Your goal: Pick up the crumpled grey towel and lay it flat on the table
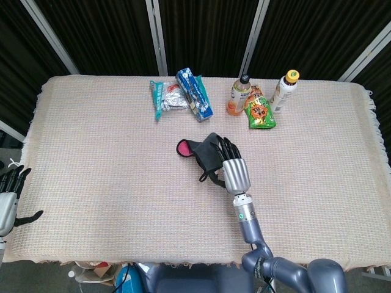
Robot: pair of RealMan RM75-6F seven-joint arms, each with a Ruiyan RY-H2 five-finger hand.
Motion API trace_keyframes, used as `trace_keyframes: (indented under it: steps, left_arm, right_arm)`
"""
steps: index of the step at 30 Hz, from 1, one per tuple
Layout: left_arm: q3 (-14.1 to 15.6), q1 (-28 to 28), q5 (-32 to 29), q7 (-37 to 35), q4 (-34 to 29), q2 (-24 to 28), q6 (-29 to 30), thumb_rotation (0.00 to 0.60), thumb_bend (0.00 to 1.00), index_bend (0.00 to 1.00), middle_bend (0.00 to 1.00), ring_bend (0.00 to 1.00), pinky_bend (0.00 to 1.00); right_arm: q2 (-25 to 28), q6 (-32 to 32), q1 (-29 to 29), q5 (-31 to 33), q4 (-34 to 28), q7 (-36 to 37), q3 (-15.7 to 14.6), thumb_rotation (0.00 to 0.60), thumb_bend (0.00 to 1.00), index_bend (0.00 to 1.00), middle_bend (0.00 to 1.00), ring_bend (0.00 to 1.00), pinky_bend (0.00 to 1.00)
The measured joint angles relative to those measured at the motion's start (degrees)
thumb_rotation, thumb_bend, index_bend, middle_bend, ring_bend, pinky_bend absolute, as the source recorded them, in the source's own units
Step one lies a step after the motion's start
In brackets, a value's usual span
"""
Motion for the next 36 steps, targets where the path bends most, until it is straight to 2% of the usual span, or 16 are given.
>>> trace_keyframes:
  steps: [7,14,20,28,36]
  left_arm:
    - [0.1,0.0,0.1,-0.1,-0.2,0.0,0.0,0.6,0.0,0.0,0.0,0.0,0.02]
    - [0.2,0.0,0.6,0.2,-0.6,0.0,0.2,0.6,0.0,0.0,0.0,0.0,0.02]
    - [0.4,-0.1,0.7,0.4,-0.8,0.0,0.1,0.6,0.0,0.0,0.0,0.0,0.02]
    - [0.4,-0.1,0.6,0.3,-0.6,-0.1,0.0,0.6,0.0,0.0,0.0,0.0,0.02]
    - [0.4,-0.1,0.6,0.2,-0.6,-0.1,-0.1,0.6,0.0,0.0,0.0,0.0,0.02]
  right_arm:
    - [0.0,2.3,0.1,0.4,-0.1,1.0,1.3,0.6,0.33,0.43,0.17,0.1,0.19]
    - [0.4,2.8,-0.3,1.2,-0.2,1.7,1.4,0.6,0.39,0.55,0.23,0.12,0.19]
    - [0.4,3.0,-0.9,1.1,0.0,2.2,0.3,0.6,0.43,0.58,0.25,0.13,0.19]
    - [0.4,2.7,-0.7,1.0,-0.1,2.3,-0.2,0.6,0.54,0.61,0.25,0.13,0.19]
    - [1.1,3.4,-1.0,0.1,-1.2,2.4,-1.1,0.6,0.56,0.61,0.25,0.13,0.19]
